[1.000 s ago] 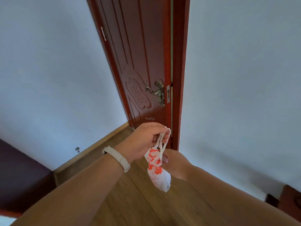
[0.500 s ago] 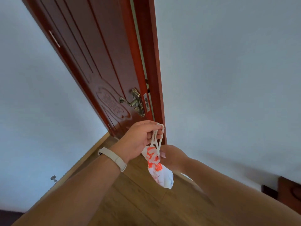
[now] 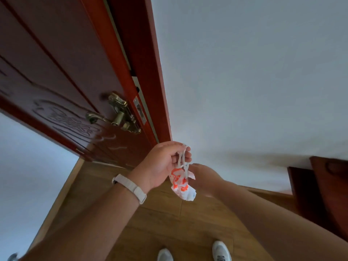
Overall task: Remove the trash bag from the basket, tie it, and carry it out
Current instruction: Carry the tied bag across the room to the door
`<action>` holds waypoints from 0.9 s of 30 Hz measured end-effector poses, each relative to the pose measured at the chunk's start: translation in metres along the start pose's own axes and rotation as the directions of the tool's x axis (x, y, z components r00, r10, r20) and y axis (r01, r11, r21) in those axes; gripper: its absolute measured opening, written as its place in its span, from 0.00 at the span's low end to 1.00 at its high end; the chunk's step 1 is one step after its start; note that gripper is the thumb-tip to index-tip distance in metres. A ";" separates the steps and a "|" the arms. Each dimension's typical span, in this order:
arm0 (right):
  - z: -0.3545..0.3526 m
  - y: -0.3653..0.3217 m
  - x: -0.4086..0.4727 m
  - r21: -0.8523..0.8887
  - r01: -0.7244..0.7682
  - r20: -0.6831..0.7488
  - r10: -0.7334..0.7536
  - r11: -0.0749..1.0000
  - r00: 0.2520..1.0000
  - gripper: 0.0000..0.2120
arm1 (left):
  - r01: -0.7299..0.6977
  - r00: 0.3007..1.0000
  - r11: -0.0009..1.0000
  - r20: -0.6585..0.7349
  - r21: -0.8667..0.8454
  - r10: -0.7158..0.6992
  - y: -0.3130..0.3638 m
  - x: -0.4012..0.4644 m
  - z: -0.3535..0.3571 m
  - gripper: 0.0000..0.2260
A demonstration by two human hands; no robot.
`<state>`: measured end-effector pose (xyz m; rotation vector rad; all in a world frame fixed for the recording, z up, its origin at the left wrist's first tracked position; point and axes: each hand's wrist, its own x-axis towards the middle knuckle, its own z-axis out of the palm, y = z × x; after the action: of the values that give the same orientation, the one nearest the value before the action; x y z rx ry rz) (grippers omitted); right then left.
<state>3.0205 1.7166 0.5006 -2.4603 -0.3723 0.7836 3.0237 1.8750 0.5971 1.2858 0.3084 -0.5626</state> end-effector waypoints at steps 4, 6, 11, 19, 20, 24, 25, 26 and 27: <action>0.025 0.025 0.028 0.027 -0.074 0.003 0.074 0.997 0.997 0.18 | 0.070 0.997 0.998 0.036 0.001 -0.070 -0.031 0.042 -0.022 0.12; 0.037 0.040 0.042 0.016 -0.086 0.008 0.086 0.996 0.996 0.18 | 0.118 0.992 0.993 0.054 -0.008 -0.117 -0.056 0.066 -0.033 0.13; 0.063 0.081 0.069 -0.064 -0.111 0.018 0.113 0.992 0.993 0.21 | 0.177 0.984 0.979 -0.003 0.103 -0.178 -0.130 0.129 -0.061 0.15; 0.107 0.137 0.089 -0.154 -0.099 -0.002 0.100 0.983 0.995 0.25 | 0.448 0.891 0.846 -0.217 0.290 -0.398 -0.239 0.242 -0.091 0.13; 0.112 0.145 0.092 -0.169 -0.098 -0.007 0.099 0.981 0.995 0.25 | 0.469 0.882 0.818 -0.231 0.335 -0.411 -0.254 0.254 -0.094 0.14; 0.129 0.169 0.100 -0.162 -0.110 -0.023 0.108 0.981 0.994 0.25 | 0.531 0.828 0.788 -0.388 0.312 -0.404 -0.299 0.291 -0.100 0.16; 0.134 0.175 0.103 -0.152 -0.111 -0.030 0.108 0.982 0.994 0.24 | 0.546 0.812 0.784 -0.416 0.294 -0.409 -0.309 0.298 -0.103 0.13; 0.138 0.180 0.105 -0.141 -0.117 -0.034 0.113 0.983 0.993 0.24 | 0.564 0.800 0.770 -0.428 0.298 -0.420 -0.321 0.305 -0.108 0.11; 0.142 0.186 0.107 -0.131 -0.118 -0.037 0.114 0.984 0.993 0.24 | 0.573 0.797 0.757 -0.431 0.314 -0.424 -0.333 0.311 -0.113 0.09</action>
<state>3.0384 1.6639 0.2494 -2.6353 -0.2800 0.7929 3.1071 1.8571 0.1351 1.7485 0.8822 -0.9130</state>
